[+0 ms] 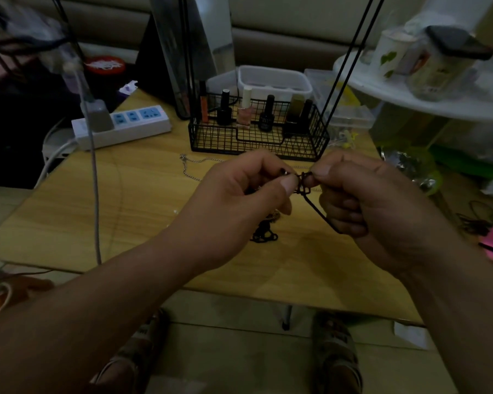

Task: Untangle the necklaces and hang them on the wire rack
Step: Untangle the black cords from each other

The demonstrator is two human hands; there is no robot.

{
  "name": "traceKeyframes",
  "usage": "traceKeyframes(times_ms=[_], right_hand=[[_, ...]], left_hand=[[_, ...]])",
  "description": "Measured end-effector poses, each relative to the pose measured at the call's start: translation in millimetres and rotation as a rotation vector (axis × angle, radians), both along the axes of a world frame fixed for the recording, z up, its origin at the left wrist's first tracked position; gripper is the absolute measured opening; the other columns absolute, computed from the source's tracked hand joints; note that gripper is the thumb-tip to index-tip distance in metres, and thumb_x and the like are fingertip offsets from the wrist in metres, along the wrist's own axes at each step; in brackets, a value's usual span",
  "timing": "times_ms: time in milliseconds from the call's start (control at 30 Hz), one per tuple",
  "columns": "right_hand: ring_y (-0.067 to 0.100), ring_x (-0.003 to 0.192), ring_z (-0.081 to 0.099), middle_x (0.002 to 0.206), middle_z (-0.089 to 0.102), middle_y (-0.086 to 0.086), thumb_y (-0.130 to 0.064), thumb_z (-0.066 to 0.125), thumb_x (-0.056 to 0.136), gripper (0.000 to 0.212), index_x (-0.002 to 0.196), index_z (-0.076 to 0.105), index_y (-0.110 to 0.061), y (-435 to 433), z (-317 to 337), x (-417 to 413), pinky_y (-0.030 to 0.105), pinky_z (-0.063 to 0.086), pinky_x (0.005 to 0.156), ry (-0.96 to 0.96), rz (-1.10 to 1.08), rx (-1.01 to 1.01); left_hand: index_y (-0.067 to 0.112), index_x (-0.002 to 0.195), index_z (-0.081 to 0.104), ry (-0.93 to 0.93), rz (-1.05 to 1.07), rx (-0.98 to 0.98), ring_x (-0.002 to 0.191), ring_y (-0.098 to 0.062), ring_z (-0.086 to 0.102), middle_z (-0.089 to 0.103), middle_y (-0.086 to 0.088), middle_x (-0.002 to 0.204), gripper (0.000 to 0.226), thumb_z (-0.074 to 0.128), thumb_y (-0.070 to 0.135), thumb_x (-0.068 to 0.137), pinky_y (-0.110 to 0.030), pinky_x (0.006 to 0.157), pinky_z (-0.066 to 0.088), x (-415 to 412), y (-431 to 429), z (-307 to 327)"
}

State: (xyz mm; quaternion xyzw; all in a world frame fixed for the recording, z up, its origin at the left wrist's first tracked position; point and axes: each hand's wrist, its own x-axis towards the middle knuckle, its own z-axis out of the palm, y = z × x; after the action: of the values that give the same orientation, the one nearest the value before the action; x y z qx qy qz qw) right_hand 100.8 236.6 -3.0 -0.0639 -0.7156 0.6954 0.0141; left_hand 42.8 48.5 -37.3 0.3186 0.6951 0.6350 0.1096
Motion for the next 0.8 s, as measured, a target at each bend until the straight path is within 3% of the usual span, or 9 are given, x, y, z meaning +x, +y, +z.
traceKeyframes(times_ms=[167, 267, 467, 600, 800], right_hand=[[0.012, 0.046, 0.021, 0.055, 0.029, -0.001, -0.010, 0.066, 0.090, 0.018, 0.074, 0.068, -0.018, -1.3, -3.7, 0.2, 0.023, 0.016, 0.045, 0.047, -0.005, 0.053], [0.013, 0.047, 0.023, 0.056, 0.032, 0.004, -0.019, 0.068, 0.080, 0.009, 0.070, 0.069, -0.021, -2.0, -5.2, -0.3, 0.023, 0.020, 0.045, 0.083, -0.007, 0.103], [0.015, 0.047, 0.024, 0.056, 0.035, 0.004, -0.024, 0.070, 0.079, 0.007, 0.072, 0.072, -0.023, 0.0, -5.6, -1.0, 0.024, 0.022, 0.045, 0.113, -0.017, 0.139], [0.016, 0.049, 0.025, 0.060, 0.037, 0.008, -0.026, 0.074, 0.080, 0.008, 0.082, 0.077, -0.020, 0.6, -6.7, -1.0, 0.028, 0.021, 0.047, 0.120, -0.026, 0.178], [0.015, 0.050, 0.026, 0.063, 0.034, 0.010, -0.008, 0.074, 0.090, 0.009, 0.092, 0.079, -0.016, -0.3, -7.6, -0.1, 0.027, 0.021, 0.047, 0.108, -0.013, 0.202]], left_hand=[[0.011, 0.100, 0.065, -0.086, -0.005, 0.060, 0.051, 0.000, 0.047, 0.072, -0.004, 0.081, 0.011, 0.056, 0.014, 0.105, -0.015, 0.053, 0.038, -0.8, -1.0, -1.0], [0.012, 0.100, 0.065, -0.142, 0.006, 0.106, 0.050, -0.005, 0.039, 0.071, -0.003, 0.080, 0.010, 0.056, 0.014, 0.105, -0.018, 0.051, 0.035, -2.0, -0.7, -2.1], [0.012, 0.102, 0.062, -0.245, 0.006, 0.165, 0.050, -0.012, 0.031, 0.071, -0.007, 0.080, 0.009, 0.054, 0.013, 0.105, -0.021, 0.048, 0.030, -2.1, 1.8, 0.1], [0.014, 0.103, 0.062, -0.239, 0.019, 0.153, 0.048, -0.011, 0.032, 0.068, -0.007, 0.072, 0.010, 0.053, 0.016, 0.105, -0.020, 0.047, 0.030, -2.5, 1.4, 2.2], [0.023, 0.101, 0.065, -0.213, 0.062, 0.133, 0.051, -0.010, 0.050, 0.057, -0.002, 0.057, 0.011, 0.055, 0.023, 0.106, -0.018, 0.051, 0.042, -0.2, 1.3, 1.9]])
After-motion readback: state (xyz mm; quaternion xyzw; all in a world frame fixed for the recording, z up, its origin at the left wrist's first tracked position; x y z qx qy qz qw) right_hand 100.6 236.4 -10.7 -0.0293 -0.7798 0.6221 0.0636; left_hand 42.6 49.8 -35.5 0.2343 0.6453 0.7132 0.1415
